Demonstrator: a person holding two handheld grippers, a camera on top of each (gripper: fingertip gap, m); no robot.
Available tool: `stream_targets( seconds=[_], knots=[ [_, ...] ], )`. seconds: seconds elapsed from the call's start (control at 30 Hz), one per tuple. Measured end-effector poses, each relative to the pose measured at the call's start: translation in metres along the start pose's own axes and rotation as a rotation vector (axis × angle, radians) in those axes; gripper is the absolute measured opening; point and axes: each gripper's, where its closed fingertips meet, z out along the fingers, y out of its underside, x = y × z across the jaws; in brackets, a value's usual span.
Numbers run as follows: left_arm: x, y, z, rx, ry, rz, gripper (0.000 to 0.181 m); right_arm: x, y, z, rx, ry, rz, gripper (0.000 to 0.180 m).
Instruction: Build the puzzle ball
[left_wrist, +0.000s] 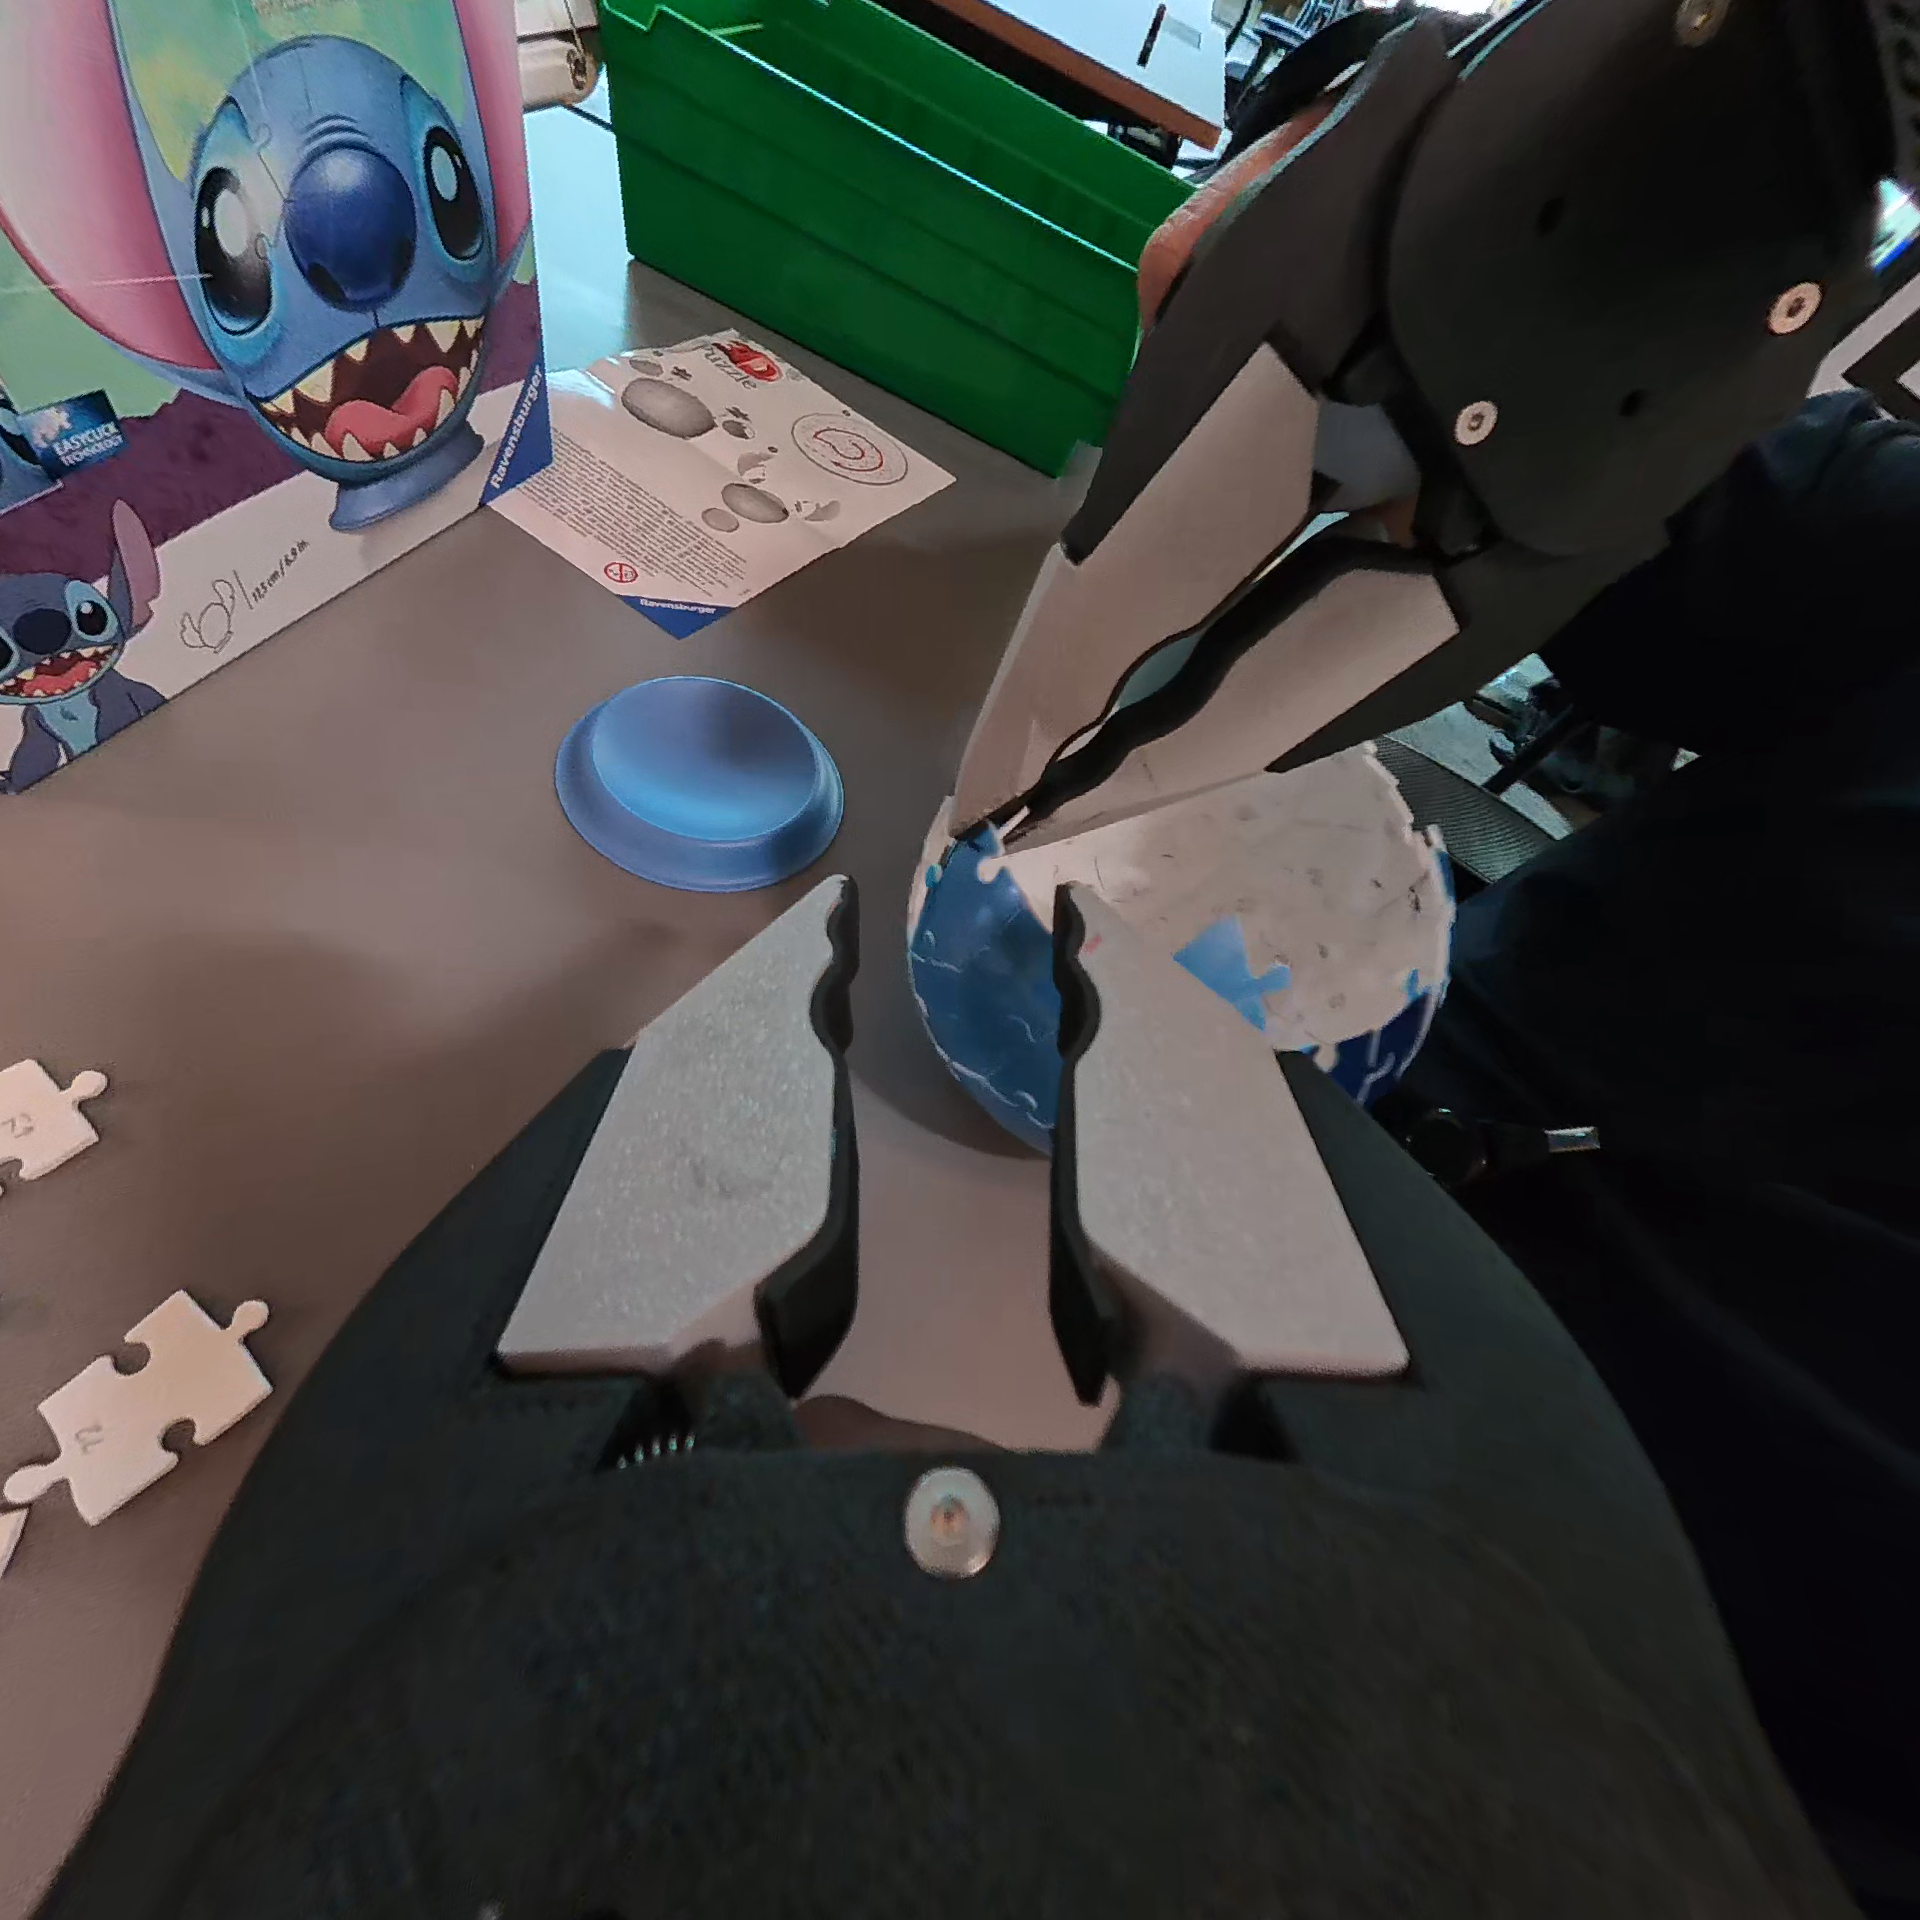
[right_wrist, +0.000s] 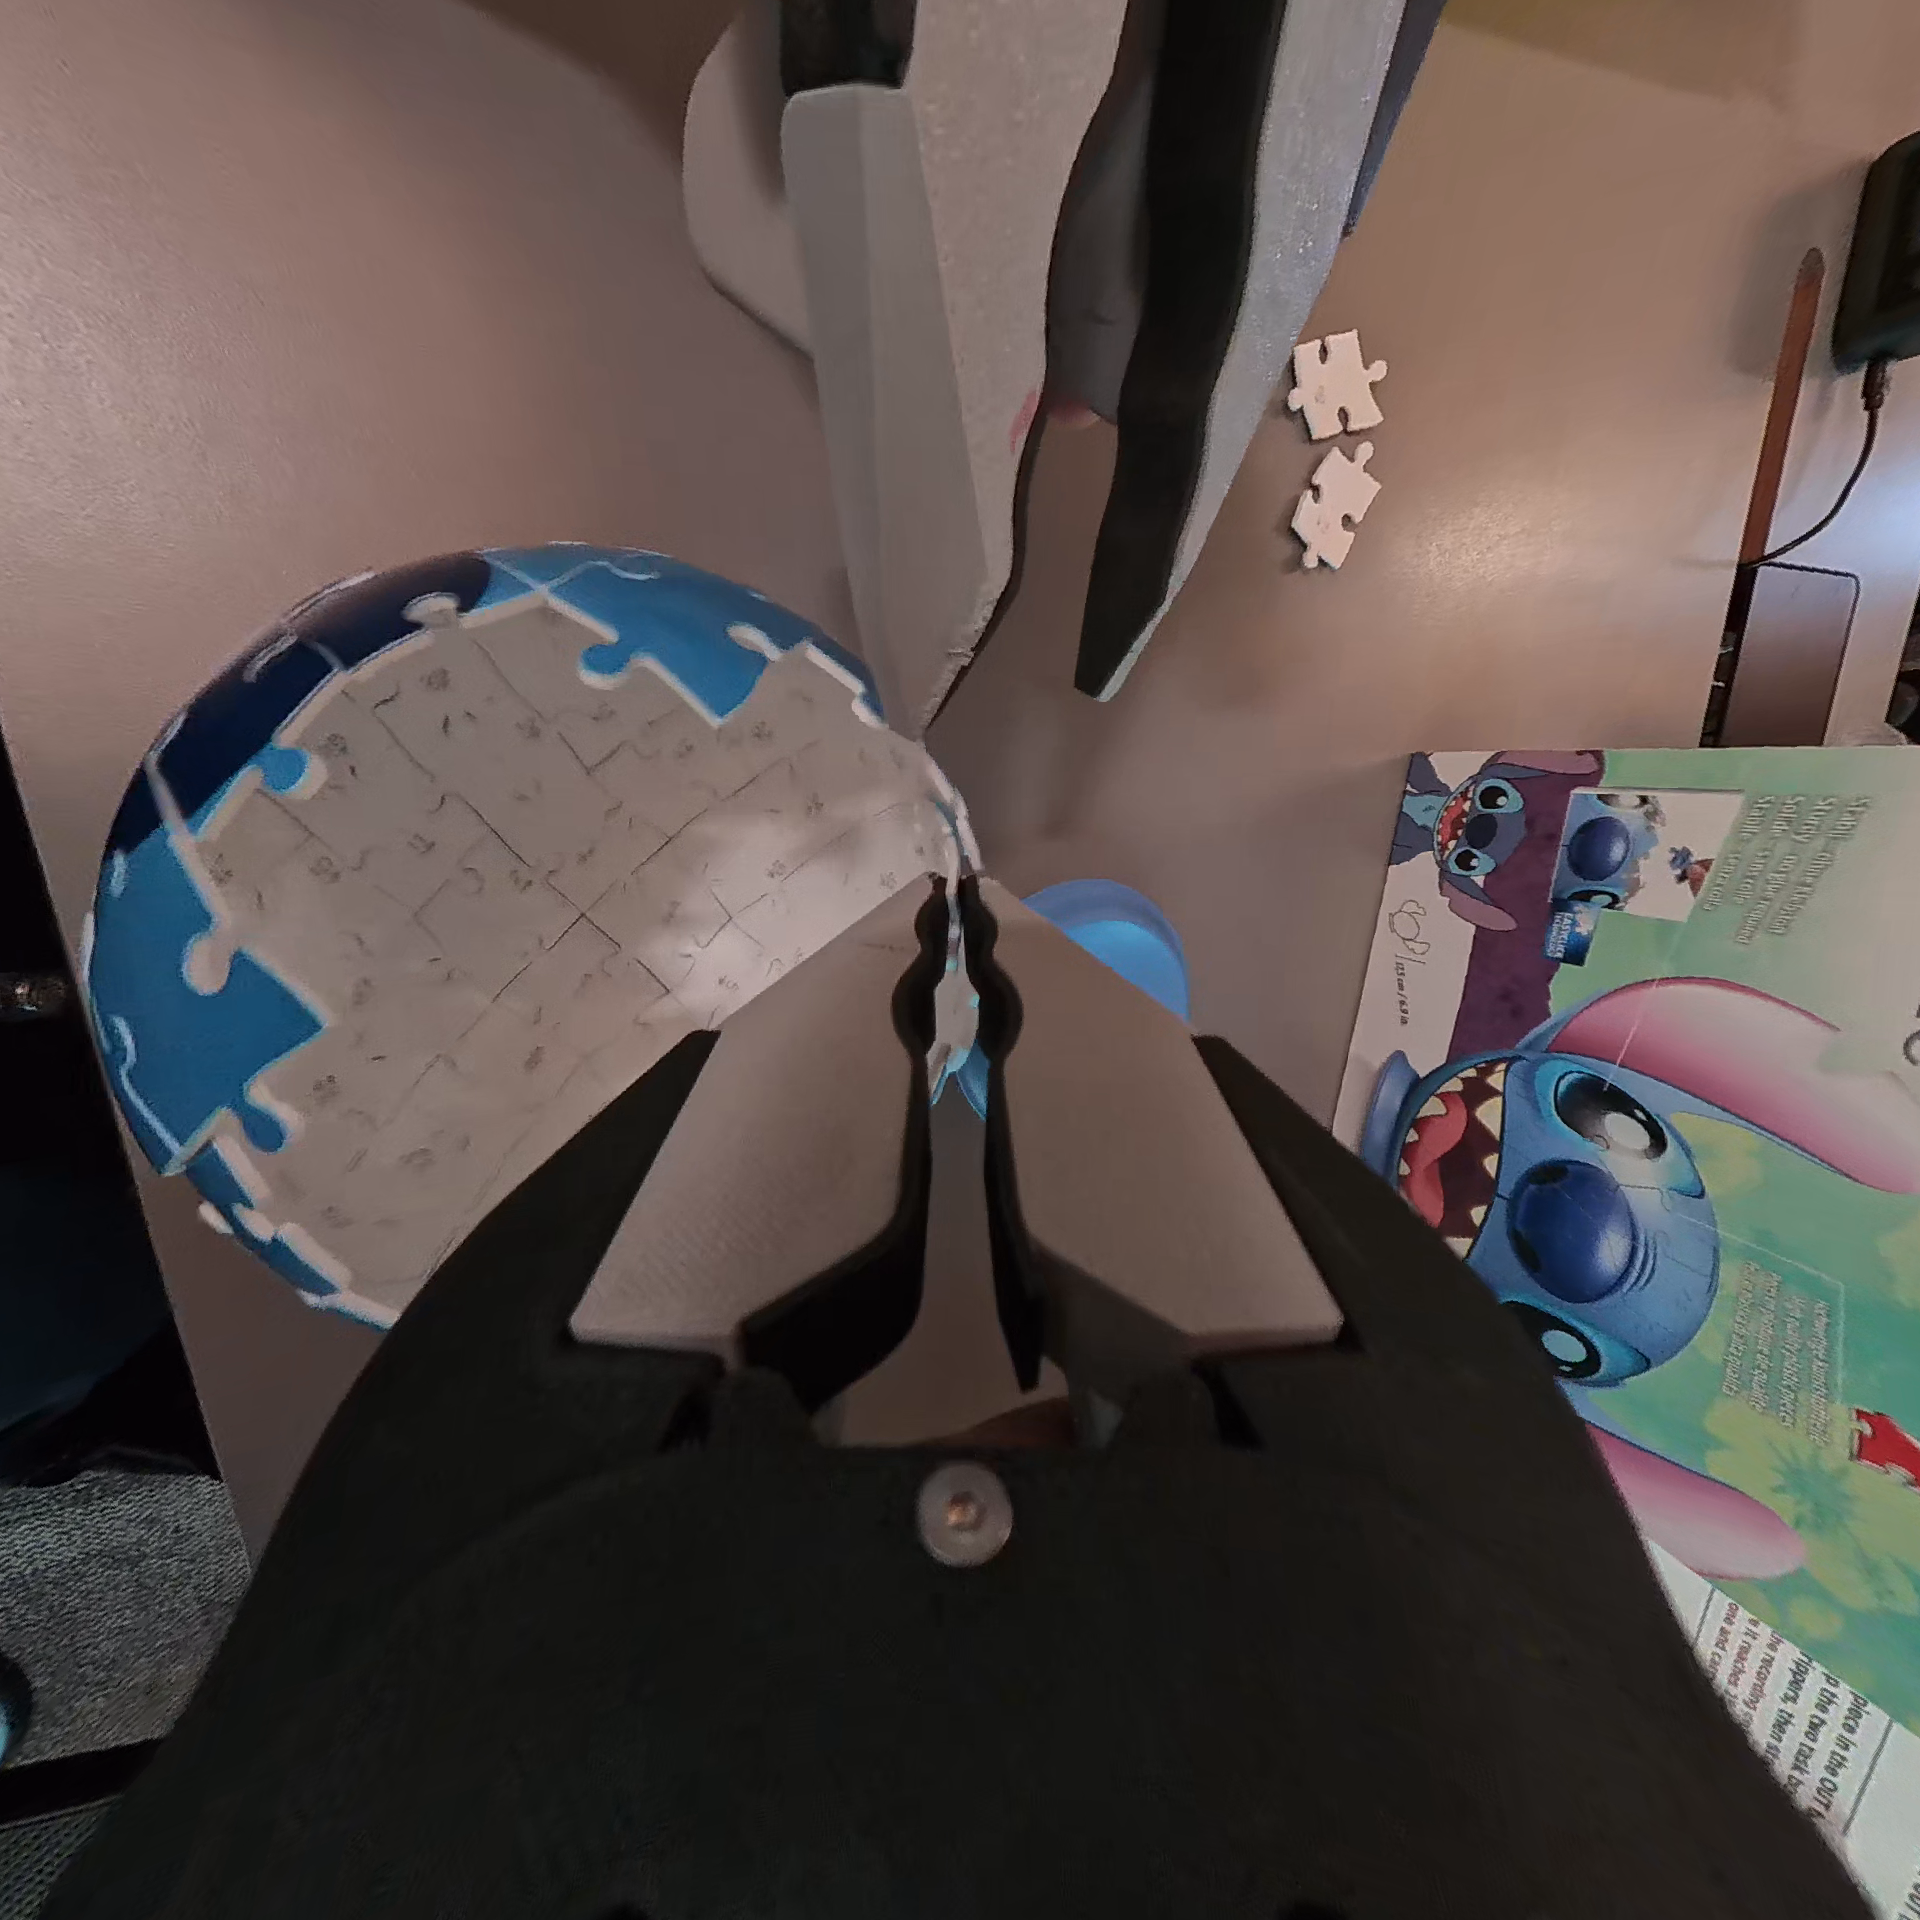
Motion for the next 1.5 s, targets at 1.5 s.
stream_targets(
  seconds=[1.5],
  knots=[
    [-0.01, 0.0, 0.028, -0.25, -0.009, 0.046, 0.017, 0.009, 0.006, 0.008, 0.116, -0.125, 0.178, 0.0]
  ],
)
